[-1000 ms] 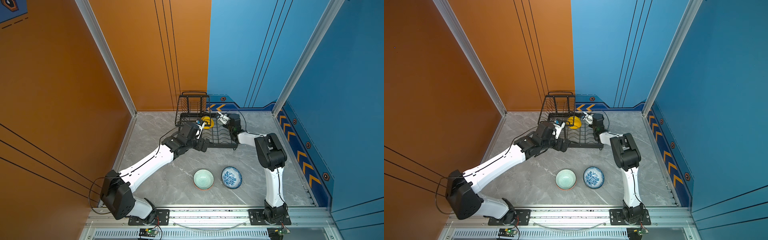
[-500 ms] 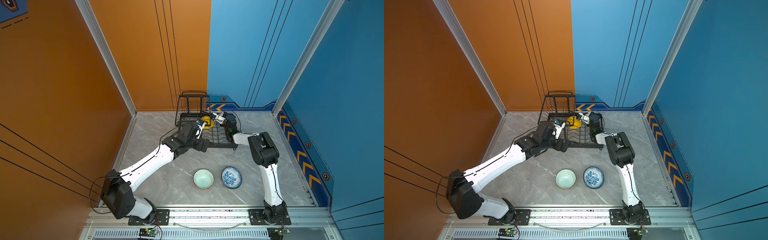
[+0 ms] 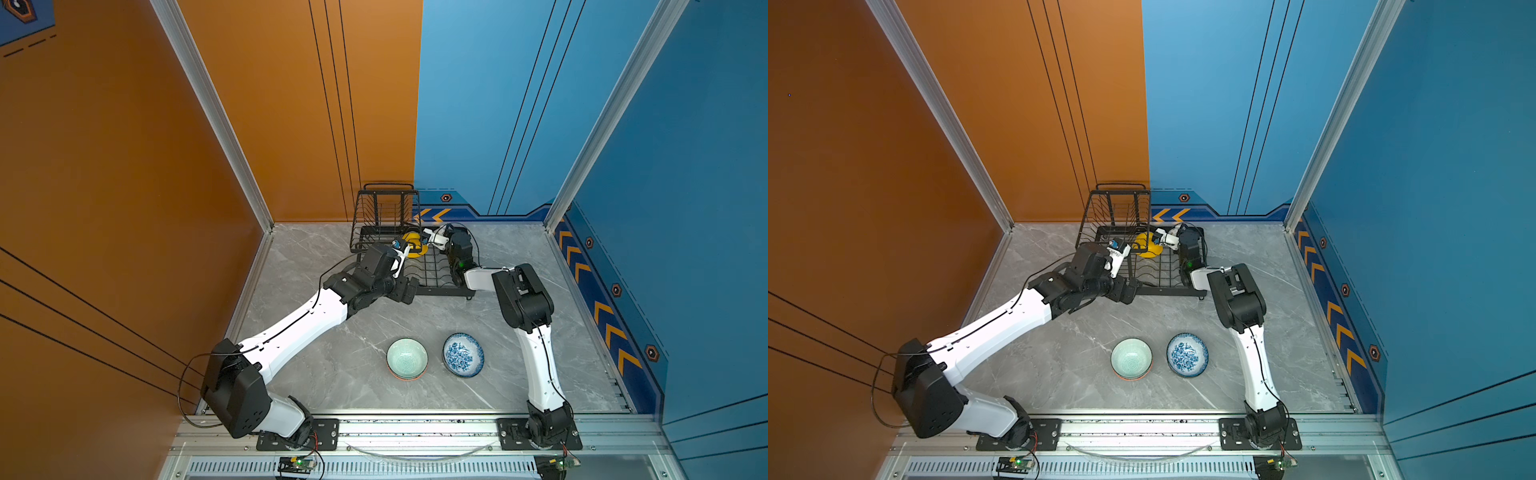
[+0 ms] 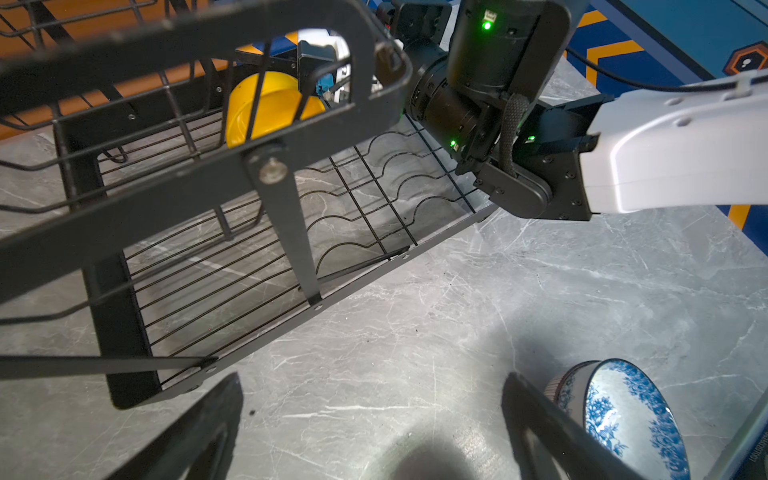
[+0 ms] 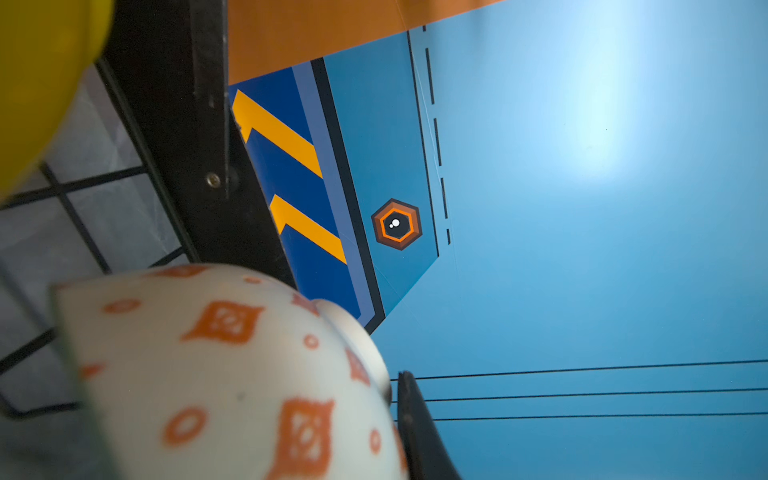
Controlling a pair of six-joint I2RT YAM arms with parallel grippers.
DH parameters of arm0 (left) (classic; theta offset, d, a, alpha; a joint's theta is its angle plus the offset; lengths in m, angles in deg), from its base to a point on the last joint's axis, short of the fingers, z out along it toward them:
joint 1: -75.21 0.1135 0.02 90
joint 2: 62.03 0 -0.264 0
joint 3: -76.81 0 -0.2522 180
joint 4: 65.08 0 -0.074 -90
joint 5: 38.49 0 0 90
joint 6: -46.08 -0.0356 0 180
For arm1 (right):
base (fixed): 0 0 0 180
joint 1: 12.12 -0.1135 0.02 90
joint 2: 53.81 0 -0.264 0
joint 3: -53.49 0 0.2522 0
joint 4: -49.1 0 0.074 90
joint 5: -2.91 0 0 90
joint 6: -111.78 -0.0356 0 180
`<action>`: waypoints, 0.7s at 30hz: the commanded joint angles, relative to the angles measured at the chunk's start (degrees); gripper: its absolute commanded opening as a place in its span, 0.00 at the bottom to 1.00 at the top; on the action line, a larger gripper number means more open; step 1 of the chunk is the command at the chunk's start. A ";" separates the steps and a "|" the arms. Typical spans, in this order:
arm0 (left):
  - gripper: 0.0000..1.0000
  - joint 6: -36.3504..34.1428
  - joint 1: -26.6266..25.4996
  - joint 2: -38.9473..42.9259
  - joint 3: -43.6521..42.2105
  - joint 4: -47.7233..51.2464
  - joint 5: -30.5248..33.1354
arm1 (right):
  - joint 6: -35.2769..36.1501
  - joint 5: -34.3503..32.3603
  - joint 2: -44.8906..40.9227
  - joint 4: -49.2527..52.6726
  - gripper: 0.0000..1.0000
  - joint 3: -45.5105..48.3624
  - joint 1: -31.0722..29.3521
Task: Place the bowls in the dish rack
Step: 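Lower the green-patterned bowl into the rack slots beside the yellow bowl with the right gripper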
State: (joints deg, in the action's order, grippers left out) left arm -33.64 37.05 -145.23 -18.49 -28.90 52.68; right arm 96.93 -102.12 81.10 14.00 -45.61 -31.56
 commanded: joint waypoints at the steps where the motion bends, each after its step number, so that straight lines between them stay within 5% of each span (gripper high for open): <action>1: 0.98 -0.79 0.64 0.14 -0.26 0.99 -0.91 | -1.95 2.50 -1.75 0.30 0.00 0.14 0.52; 21: 0.98 -0.46 0.71 0.52 -1.20 0.97 -0.86 | -12.54 7.68 -2.75 23.40 0.00 -6.75 2.39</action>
State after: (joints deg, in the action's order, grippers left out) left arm -33.64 37.08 -145.23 -18.97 -28.86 52.68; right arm 88.01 -97.09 80.34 29.61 -50.77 -29.24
